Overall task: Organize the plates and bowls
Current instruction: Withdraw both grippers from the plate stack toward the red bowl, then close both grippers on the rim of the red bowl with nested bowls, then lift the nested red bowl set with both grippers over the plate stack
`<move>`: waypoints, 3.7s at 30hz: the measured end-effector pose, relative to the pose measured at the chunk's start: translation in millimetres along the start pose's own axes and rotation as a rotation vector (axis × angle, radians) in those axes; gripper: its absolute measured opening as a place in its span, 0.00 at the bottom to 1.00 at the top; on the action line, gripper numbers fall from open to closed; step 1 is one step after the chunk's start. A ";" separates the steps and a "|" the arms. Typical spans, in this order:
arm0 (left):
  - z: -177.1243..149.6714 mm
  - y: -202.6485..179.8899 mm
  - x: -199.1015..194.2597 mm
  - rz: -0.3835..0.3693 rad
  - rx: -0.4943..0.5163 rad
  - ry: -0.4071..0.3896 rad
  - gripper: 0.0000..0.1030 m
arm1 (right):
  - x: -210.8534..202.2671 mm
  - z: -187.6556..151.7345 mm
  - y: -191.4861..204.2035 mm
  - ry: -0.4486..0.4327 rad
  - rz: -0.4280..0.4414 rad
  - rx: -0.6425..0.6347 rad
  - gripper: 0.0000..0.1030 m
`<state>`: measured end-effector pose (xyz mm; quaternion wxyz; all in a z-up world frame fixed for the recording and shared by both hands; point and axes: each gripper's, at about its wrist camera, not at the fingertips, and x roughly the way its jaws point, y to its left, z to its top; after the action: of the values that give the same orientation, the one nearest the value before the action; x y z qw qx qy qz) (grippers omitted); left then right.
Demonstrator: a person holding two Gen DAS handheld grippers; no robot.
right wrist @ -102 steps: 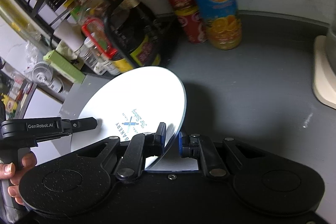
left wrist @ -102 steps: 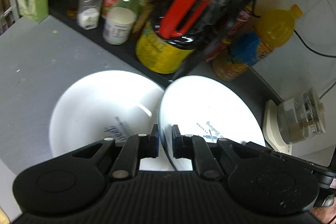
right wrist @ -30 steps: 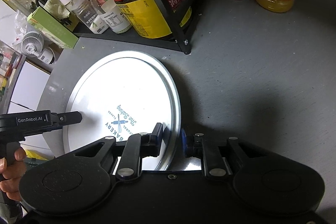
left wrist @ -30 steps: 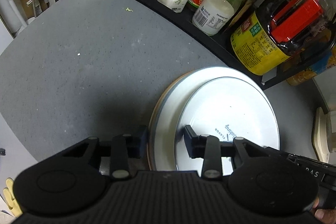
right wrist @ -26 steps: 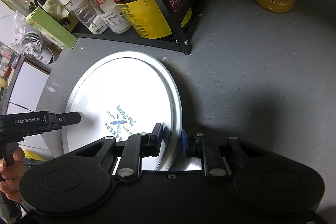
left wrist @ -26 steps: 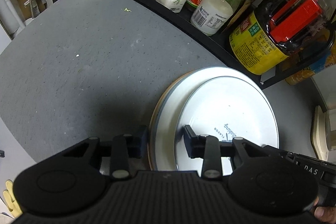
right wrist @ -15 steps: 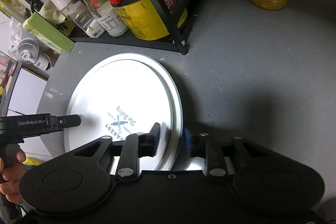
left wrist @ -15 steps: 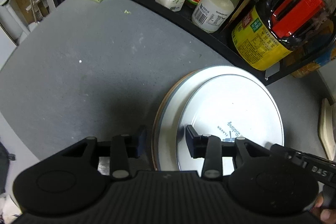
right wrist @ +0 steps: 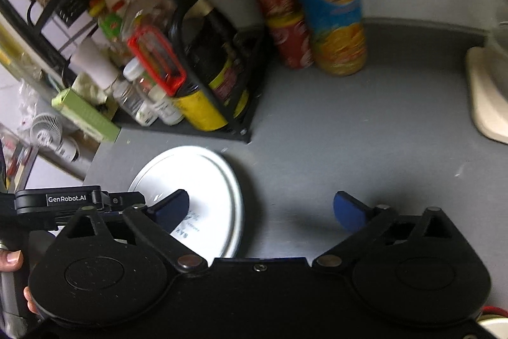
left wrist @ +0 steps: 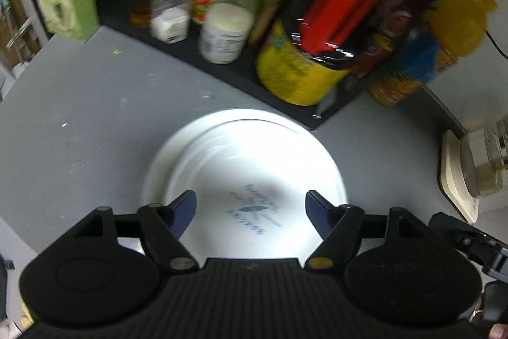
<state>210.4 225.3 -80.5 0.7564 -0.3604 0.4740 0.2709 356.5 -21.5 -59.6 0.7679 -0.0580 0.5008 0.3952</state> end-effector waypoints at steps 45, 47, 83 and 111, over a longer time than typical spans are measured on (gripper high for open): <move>-103.5 -191.4 9.7 -0.165 0.299 0.134 0.74 | -125.3 -92.6 -161.4 -0.088 -0.105 0.206 1.00; -110.8 -194.0 14.0 -0.173 0.301 0.144 0.73 | -123.6 -99.0 -166.3 -0.076 -0.100 0.211 1.00; -175.3 -192.6 62.1 -0.209 0.161 0.287 0.29 | -84.9 -164.9 -211.9 0.129 -0.003 0.292 0.36; -119.2 -148.9 20.0 -0.178 0.106 0.177 0.29 | -64.0 -114.6 -146.4 0.101 0.049 0.208 0.32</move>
<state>268.1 42.7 -90.4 0.7506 -0.3831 0.5185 0.1447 359.1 -211.8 -108.7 0.7337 0.0142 0.5783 0.3564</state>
